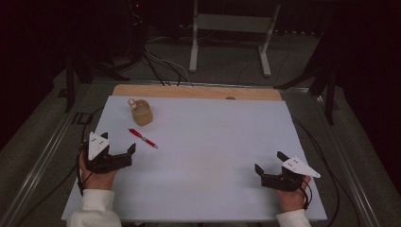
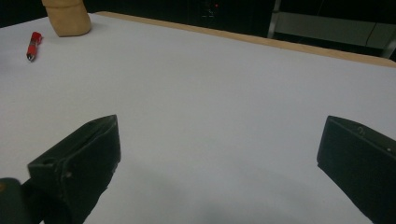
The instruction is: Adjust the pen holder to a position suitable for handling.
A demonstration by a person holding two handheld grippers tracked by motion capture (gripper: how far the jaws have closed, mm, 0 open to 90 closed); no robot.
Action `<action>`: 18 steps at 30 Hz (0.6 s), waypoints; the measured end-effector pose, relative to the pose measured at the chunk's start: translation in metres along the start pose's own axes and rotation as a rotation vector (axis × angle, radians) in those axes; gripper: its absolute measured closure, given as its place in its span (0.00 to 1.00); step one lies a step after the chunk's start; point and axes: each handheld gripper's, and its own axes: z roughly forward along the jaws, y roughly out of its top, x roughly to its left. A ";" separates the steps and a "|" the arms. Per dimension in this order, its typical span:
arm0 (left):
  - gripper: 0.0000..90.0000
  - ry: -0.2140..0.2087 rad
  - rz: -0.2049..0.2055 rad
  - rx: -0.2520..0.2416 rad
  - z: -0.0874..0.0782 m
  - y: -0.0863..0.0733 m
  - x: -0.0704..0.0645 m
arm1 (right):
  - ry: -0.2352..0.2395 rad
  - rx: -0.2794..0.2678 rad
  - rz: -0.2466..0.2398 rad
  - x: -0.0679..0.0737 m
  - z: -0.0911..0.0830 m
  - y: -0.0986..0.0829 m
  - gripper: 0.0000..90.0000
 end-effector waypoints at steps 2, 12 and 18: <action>0.01 -0.006 0.000 0.006 0.006 0.004 0.001 | 0.000 -0.002 0.000 0.000 0.000 0.000 0.00; 0.01 -0.024 -0.036 0.021 0.036 0.025 0.014 | 0.002 -0.005 0.000 0.001 0.000 0.001 0.00; 0.01 -0.017 -0.043 0.032 0.048 0.030 0.020 | -0.006 -0.007 0.001 0.000 -0.001 0.000 0.00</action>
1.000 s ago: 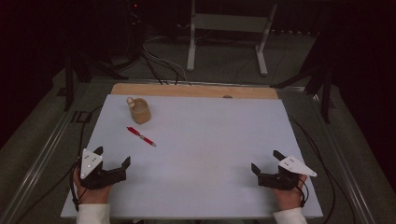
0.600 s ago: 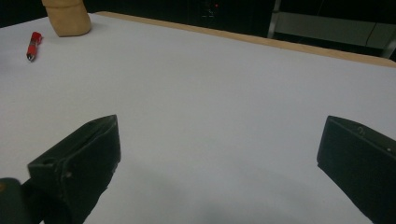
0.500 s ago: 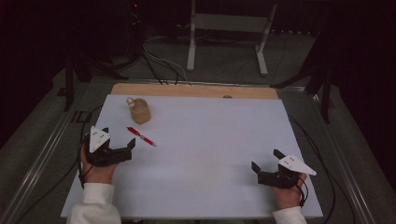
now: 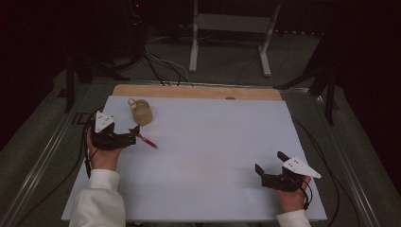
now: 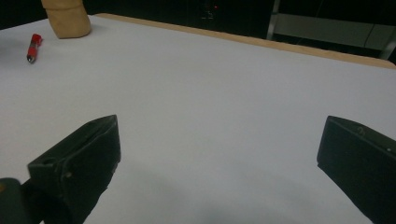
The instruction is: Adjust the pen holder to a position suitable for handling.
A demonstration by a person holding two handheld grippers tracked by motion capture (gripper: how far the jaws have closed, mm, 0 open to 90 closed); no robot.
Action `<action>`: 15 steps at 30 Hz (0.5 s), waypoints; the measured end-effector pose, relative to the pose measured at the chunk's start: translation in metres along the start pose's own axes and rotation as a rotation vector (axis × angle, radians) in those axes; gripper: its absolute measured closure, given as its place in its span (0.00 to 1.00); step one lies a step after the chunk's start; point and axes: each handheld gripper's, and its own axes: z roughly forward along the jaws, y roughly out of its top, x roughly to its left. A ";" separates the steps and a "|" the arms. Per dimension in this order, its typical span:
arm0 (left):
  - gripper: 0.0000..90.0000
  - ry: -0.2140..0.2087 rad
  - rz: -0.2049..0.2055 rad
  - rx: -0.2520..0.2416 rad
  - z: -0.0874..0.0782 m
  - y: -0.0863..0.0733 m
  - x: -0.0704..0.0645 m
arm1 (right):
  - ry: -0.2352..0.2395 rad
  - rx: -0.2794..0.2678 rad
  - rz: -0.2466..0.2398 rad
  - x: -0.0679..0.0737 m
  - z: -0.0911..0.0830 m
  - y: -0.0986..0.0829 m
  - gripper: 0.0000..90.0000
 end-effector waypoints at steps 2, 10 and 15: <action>0.01 0.001 0.001 0.002 0.002 0.001 0.001 | -0.001 -0.001 -0.001 0.000 0.000 0.000 0.00; 0.01 0.022 0.004 0.018 0.023 0.014 0.008 | -0.006 -0.001 0.007 0.000 -0.001 -0.001 0.00; 0.01 0.029 -0.005 0.024 0.034 0.019 0.013 | -0.003 -0.005 0.013 -0.001 -0.001 0.000 0.00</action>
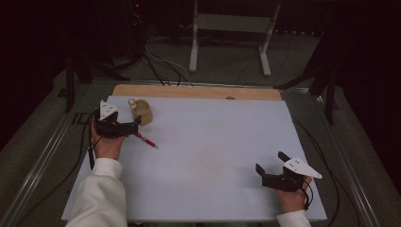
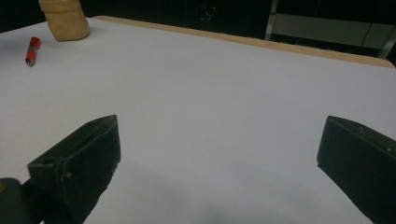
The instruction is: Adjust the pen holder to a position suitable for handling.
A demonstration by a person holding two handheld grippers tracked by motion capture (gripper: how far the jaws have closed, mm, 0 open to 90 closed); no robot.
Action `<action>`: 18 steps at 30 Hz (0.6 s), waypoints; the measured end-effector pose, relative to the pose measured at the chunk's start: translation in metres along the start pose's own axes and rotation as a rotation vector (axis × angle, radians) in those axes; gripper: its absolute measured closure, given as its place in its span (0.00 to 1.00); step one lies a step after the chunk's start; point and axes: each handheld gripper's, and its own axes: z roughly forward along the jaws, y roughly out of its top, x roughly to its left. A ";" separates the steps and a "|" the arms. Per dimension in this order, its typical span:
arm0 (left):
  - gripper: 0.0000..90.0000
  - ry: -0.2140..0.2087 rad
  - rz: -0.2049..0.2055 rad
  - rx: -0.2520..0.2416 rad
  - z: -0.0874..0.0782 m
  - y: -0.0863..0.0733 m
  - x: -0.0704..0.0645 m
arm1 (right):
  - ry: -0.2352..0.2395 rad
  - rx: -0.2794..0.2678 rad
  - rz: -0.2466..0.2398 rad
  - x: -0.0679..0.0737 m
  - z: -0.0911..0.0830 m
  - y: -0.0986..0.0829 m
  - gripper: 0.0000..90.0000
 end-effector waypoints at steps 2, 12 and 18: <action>0.01 0.003 -0.005 0.002 0.004 0.002 0.002 | 0.001 0.004 -0.002 0.000 0.001 0.000 0.00; 0.01 0.039 -0.045 0.018 0.016 0.007 0.013 | 0.004 0.004 -0.006 0.001 0.000 0.001 0.00; 0.01 0.053 -0.044 0.041 0.023 0.010 0.016 | 0.004 0.007 -0.014 0.002 0.001 0.001 0.00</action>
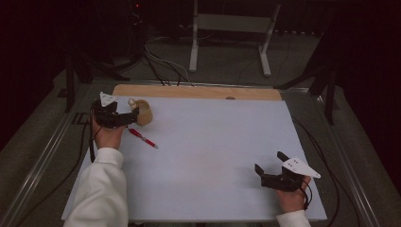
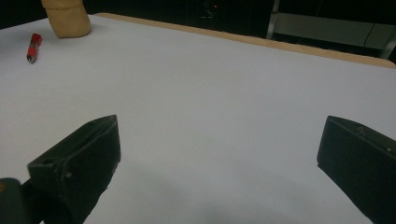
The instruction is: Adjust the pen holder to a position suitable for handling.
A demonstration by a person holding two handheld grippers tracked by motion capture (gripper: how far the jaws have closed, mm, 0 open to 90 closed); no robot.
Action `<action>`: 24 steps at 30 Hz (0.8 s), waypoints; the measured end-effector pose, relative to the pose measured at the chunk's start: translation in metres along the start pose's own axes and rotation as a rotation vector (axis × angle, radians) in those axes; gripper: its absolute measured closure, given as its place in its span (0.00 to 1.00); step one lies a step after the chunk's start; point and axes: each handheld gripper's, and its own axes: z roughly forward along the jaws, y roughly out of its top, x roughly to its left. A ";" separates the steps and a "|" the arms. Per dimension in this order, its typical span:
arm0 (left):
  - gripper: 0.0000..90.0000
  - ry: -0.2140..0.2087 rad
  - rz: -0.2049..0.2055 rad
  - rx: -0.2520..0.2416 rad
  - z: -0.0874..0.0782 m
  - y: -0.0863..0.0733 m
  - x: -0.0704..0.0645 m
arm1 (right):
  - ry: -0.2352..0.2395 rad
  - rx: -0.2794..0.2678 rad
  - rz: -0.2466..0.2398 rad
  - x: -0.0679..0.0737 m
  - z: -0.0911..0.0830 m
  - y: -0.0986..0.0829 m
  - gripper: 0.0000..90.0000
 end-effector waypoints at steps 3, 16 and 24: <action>0.01 0.004 -0.014 -0.002 0.003 0.001 0.001 | 0.000 0.001 0.000 0.000 0.000 0.000 0.00; 0.01 -0.013 -0.028 -0.007 0.030 0.002 0.000 | 0.000 0.002 0.001 -0.001 -0.001 -0.001 0.00; 0.01 0.011 -0.046 0.006 0.041 0.004 0.007 | 0.006 0.004 0.007 -0.001 0.001 -0.001 0.00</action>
